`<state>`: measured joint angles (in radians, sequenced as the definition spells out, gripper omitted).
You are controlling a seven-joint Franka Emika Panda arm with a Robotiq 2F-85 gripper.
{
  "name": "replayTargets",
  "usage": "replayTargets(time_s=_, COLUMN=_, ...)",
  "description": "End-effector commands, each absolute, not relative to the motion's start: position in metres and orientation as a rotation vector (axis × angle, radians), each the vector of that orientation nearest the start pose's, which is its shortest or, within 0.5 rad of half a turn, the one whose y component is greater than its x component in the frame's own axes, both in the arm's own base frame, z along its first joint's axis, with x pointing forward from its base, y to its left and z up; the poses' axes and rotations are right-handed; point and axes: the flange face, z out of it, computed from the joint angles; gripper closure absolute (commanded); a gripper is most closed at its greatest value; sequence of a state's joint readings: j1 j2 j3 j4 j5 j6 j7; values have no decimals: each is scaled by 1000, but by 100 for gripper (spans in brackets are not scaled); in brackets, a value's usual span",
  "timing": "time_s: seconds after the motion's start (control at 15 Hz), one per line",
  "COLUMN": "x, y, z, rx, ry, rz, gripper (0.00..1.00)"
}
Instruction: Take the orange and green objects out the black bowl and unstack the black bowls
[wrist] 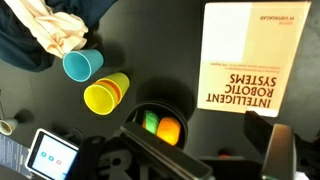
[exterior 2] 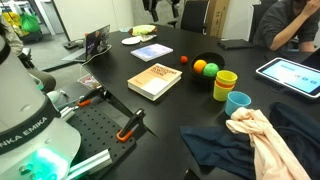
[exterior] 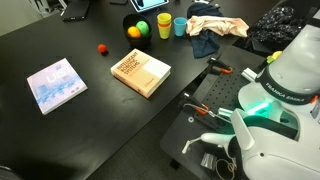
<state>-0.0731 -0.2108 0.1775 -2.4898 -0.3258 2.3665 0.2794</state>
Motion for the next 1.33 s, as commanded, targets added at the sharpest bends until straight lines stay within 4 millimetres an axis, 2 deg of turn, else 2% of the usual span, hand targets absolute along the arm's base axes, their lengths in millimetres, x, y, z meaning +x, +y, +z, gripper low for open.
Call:
replayTargets(time_s=0.0, x=516, y=16, z=341, rx=-3346, ry=-17, rz=-295, gripper=0)
replayTargets(time_s=0.27, x=556, y=-7, z=301, rx=-3287, ry=-67, rz=-392, gripper=0)
replayTargets(time_s=0.53, x=585, y=-26, z=255, rx=-3261, ry=-81, rz=-472, gripper=0)
replayTargets(time_s=0.73, x=603, y=-40, z=229, rx=-3279, ry=-21, rz=-479, gripper=0)
replayTargets(time_s=1.07, x=633, y=-44, z=186, rx=-3277, ry=63, rz=-504, gripper=0)
replayTargets(time_s=1.27, x=646, y=-35, z=169, rx=-3249, ry=127, rz=-470, gripper=0)
